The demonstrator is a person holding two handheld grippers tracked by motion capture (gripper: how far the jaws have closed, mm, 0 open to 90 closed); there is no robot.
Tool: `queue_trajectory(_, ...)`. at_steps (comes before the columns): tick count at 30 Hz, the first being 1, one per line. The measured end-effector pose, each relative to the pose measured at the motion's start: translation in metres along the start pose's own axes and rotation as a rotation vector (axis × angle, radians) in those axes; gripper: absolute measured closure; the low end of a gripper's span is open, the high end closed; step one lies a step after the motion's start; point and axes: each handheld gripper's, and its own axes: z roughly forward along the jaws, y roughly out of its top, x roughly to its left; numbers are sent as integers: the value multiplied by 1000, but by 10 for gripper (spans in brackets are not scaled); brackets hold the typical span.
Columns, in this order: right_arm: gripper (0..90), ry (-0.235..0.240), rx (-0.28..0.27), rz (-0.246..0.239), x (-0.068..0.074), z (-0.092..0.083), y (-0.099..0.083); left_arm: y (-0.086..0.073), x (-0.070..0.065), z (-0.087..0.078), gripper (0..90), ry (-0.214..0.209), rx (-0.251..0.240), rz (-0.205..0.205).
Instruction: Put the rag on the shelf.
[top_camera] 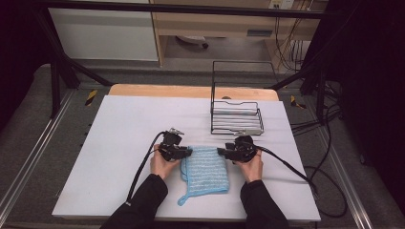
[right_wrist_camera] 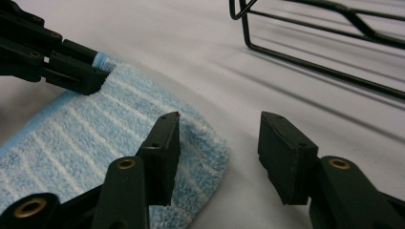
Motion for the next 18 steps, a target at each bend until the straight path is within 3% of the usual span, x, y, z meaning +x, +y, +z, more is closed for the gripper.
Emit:
queue_trajectory(7, 655, 25, 27, -10, -1, 5, -2, 0, 0, 0, 723, -3, -2, 2)
queue_trajectory(18, 760, 74, 60, 40, -2, 9, -2, 0, 1, 0, 732, -10, -6, 8)
